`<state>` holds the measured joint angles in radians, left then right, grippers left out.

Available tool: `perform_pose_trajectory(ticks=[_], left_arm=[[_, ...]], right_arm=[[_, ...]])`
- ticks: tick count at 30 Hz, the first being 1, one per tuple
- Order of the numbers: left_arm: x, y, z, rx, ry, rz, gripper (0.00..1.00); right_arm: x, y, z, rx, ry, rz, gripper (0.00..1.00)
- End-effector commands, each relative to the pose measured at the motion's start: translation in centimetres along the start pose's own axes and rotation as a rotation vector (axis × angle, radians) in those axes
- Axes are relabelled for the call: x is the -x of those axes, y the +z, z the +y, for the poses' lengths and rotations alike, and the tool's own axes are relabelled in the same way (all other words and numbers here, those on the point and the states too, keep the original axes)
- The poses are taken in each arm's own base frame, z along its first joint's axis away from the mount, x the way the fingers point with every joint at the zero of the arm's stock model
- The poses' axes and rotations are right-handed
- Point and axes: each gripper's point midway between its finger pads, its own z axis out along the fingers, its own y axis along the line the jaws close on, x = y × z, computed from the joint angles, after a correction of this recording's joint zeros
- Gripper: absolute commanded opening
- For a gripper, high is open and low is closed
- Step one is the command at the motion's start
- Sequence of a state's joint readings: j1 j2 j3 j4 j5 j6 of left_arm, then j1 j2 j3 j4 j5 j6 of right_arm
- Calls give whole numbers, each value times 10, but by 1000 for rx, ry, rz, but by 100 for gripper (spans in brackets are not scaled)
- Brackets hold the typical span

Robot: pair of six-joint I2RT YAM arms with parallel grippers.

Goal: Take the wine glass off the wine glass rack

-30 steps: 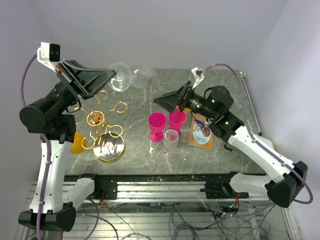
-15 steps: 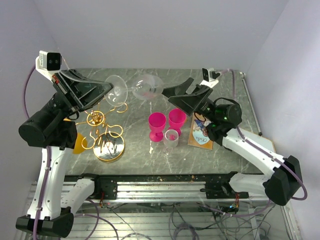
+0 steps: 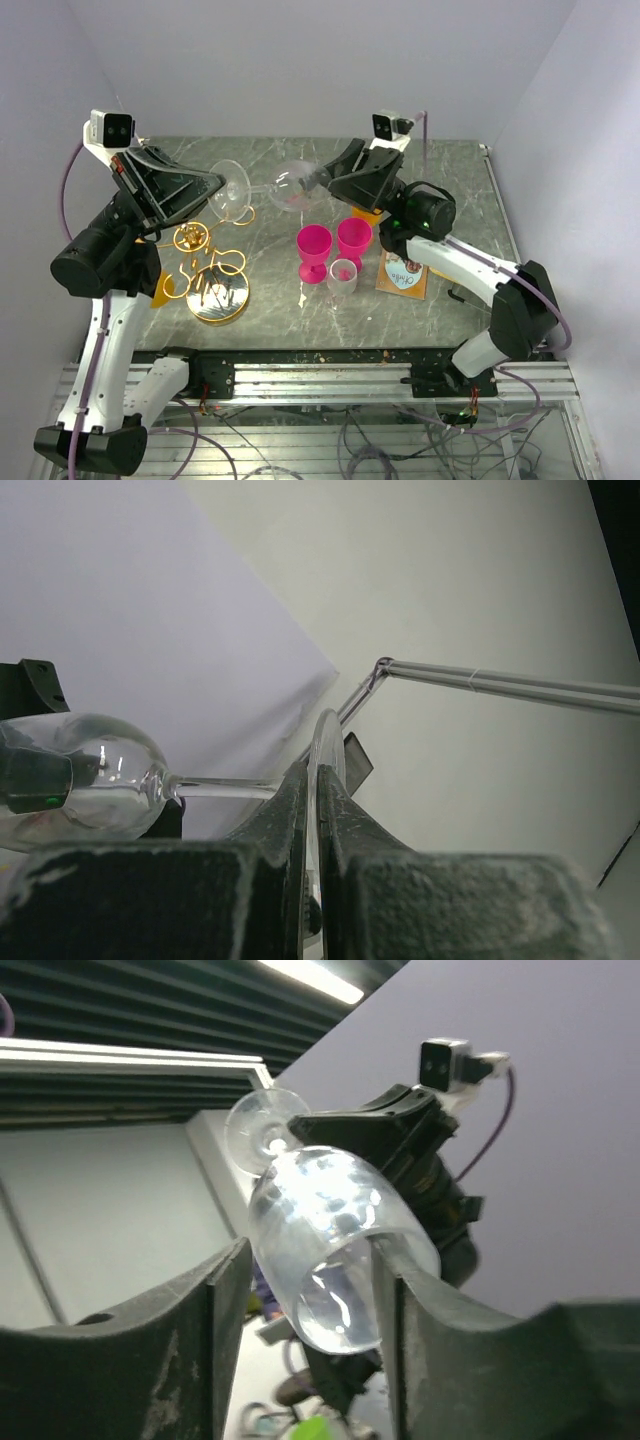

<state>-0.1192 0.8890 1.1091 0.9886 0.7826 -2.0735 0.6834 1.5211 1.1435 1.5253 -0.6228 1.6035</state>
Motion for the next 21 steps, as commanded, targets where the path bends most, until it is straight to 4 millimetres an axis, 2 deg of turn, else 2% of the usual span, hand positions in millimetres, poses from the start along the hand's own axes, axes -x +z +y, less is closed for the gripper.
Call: perform_pose_trajectory(ticks=[1, 10, 12, 18, 21], left_arm=[[-3, -1, -16, -66, 40, -17, 7], [-5, -4, -13, -50, 62, -26, 9], [-4, -3, -8, -6, 94, -39, 19], [-2, -7, 8, 142, 178, -92, 62], [-2, -11, 14, 204, 215, -107, 74]], right_arm=[[-16, 3, 73, 297, -93, 59, 45], [-18, 11, 101, 359, -116, 40, 0], [-18, 9, 104, 362, -120, 28, 0], [-12, 6, 110, 329, -163, -27, 0], [-8, 6, 114, 278, -204, -62, 0]])
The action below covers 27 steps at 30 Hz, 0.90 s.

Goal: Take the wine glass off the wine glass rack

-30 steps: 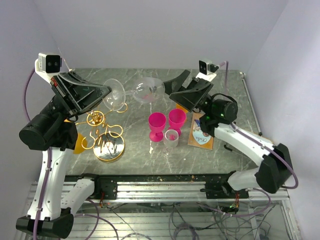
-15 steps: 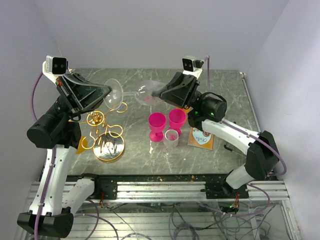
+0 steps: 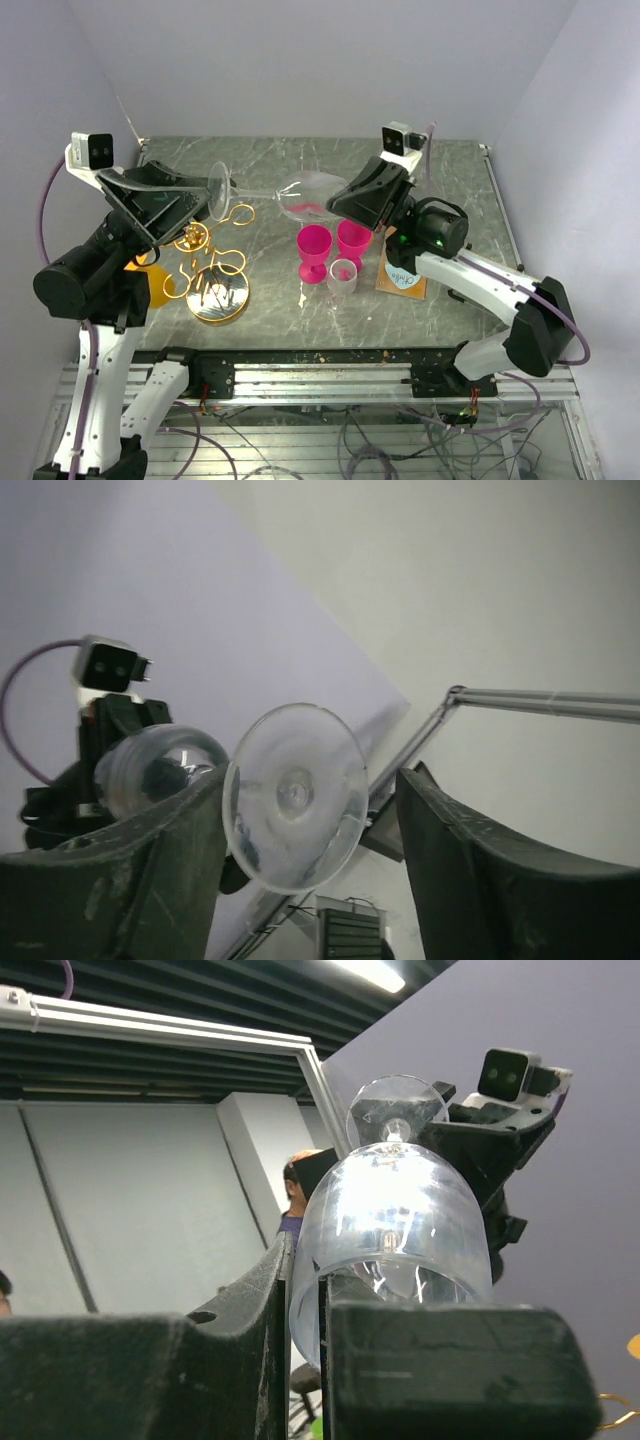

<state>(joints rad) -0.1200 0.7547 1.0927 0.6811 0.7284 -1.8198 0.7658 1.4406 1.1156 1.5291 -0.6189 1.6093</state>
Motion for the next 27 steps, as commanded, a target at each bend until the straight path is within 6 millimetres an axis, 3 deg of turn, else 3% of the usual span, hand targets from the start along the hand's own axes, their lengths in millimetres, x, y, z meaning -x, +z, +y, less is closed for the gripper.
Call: perform_pose_trajectory(ticks=[1, 4, 6, 9, 11, 14, 16, 19, 25, 27], left_arm=[[-2, -3, 12, 116, 109, -16, 77], [-1, -11, 24, 215, 151, -43, 89], [0, -17, 35, 297, 162, -62, 94], [1, -25, 42, 361, 174, -87, 95], [1, -28, 44, 373, 168, -101, 95], [2, -29, 43, 377, 172, -113, 95], [4, -29, 43, 385, 177, -116, 96], [5, -28, 43, 390, 188, -118, 96], [6, -30, 43, 421, 203, -125, 96], [7, -31, 43, 426, 208, -128, 96]], right_arm=[[12, -1, 63, 149, -254, -86, 0], [22, -1, 63, 41, -320, -131, 0], [28, -9, 46, -105, -348, -167, 0], [55, -23, 17, -401, -434, -248, 0], [72, -45, -10, -672, -468, -276, 0], [100, -87, -31, -1027, -566, -325, 0], [114, -127, -46, -1286, -637, -330, 0], [133, -184, -52, -1638, -773, -317, 0], [157, -250, -49, -2047, -1040, -178, 0], [163, -264, -60, -2095, -1032, -106, 0]])
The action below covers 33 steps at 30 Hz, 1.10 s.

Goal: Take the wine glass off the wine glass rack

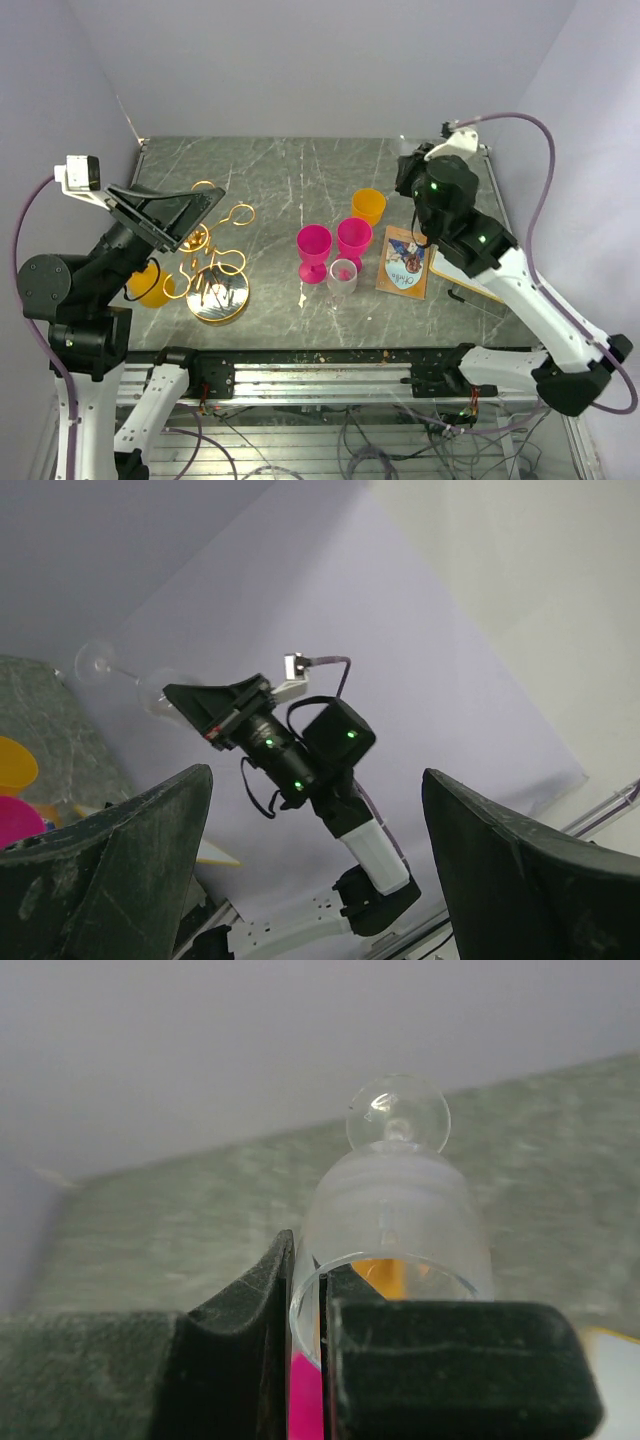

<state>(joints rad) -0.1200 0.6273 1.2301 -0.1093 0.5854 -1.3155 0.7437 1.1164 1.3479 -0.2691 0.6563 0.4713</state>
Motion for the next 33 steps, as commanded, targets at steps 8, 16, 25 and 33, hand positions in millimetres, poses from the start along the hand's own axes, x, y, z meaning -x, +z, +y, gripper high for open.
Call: perform_pose_trajectory(ticks=[8, 16, 25, 33], left_arm=[[2, -4, -6, 33, 54, -4, 96], [0, -6, -7, 43, 69, 12, 96], [-3, -8, -4, 60, 79, 27, 96], [-4, -9, -4, 72, 96, 35, 96]], right_arm=[[-58, 77, -87, -200, -240, 390, 0], [-100, 119, -113, -184, -214, 609, 0], [-156, 140, -121, -136, -239, 788, 0], [-194, 147, -134, -146, -256, 897, 0]])
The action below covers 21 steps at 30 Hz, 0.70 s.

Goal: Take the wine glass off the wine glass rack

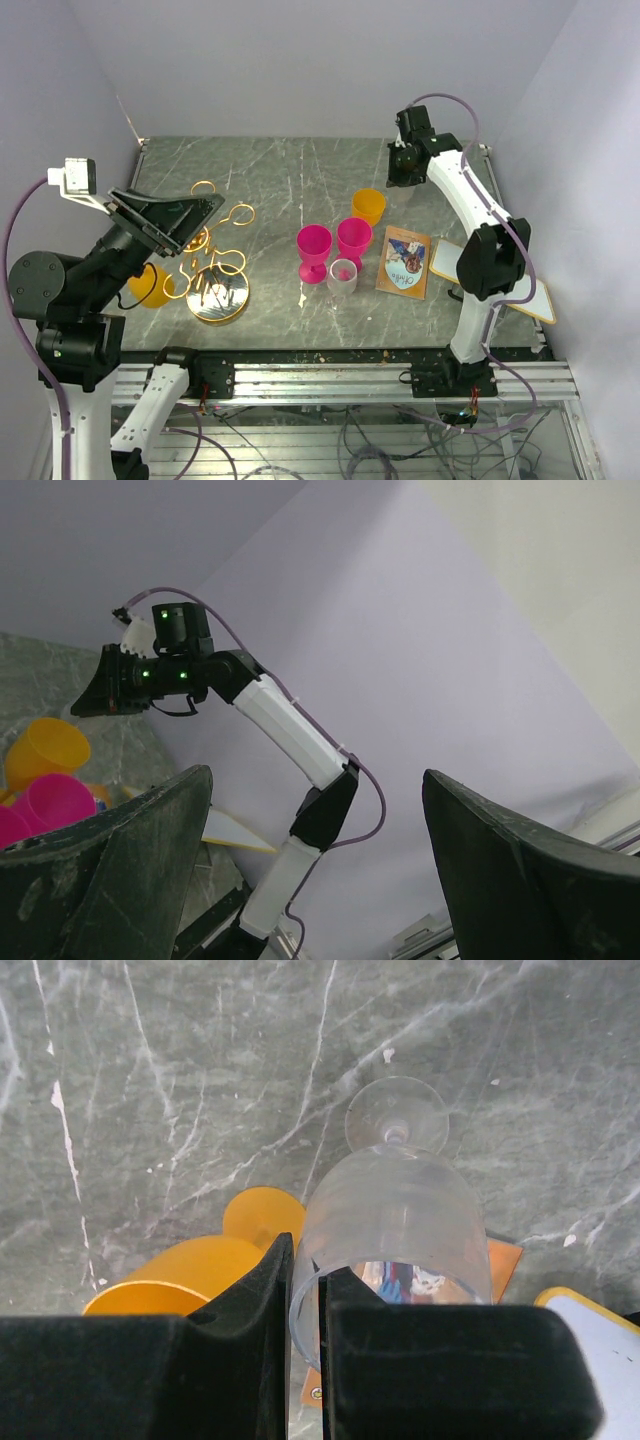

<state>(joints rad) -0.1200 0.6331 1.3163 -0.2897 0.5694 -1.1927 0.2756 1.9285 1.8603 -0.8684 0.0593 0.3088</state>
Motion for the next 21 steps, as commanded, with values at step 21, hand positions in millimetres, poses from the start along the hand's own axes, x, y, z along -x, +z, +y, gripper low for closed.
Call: perform_pose_trajectory(ticks=[21], left_arm=[[4, -17, 14, 169, 112, -26, 95]], right_arm=[[6, 1, 9, 49, -35, 14, 23]])
